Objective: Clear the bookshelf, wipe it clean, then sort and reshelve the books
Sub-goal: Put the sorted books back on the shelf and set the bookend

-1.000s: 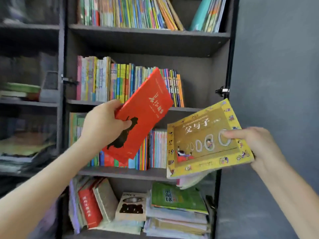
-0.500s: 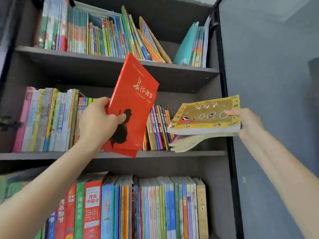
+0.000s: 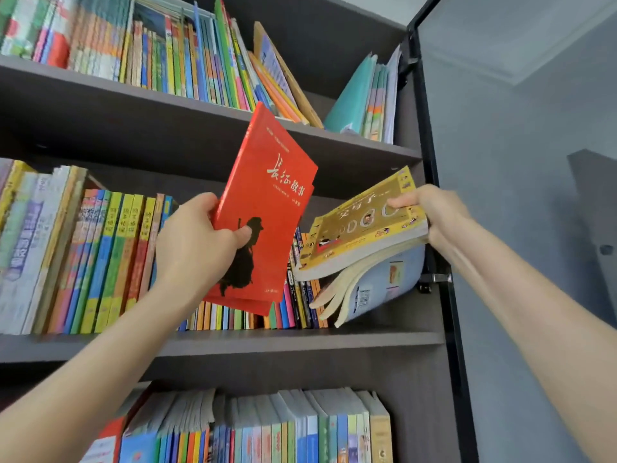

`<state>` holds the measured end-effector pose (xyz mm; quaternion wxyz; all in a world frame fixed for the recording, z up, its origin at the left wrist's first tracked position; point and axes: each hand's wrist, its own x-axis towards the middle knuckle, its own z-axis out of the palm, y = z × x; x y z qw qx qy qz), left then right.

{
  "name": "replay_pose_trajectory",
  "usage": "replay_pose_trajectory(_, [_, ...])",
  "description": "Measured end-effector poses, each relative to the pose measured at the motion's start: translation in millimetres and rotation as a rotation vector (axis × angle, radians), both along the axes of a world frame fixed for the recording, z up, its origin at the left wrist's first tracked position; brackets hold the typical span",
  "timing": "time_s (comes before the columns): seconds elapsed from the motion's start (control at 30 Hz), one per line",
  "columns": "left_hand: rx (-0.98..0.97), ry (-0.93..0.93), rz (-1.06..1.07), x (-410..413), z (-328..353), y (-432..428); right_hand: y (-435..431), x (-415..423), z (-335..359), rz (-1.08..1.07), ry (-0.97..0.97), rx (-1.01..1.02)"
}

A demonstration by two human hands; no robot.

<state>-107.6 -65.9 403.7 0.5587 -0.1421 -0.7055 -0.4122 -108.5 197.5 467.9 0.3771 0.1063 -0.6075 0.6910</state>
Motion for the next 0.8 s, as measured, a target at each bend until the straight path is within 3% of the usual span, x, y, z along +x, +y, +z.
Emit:
replay_pose_trajectory(0.2, [0.018, -0.035, -0.026, -18.8, -0.7, -4.2, 14.9, 4.9, 2.0, -0.056, -0.071, 0.231])
replay_pose_trajectory(0.47, [0.209, -0.123, -0.232, -55.7, 7.4, 28.9, 29.5, 21.3, 15.4, -0.289, -0.091, 0.316])
replay_pose_trajectory(0.67, [0.181, -0.093, -0.126, -92.7, -2.1, 96.7, 32.4, 8.8, 9.2, -0.73, -0.089, 0.416])
replay_pose_trajectory(0.8, [0.183, -0.164, -0.078, -116.6, -6.8, 143.1, 45.8, -11.5, -6.4, -0.873, -0.123, 0.406])
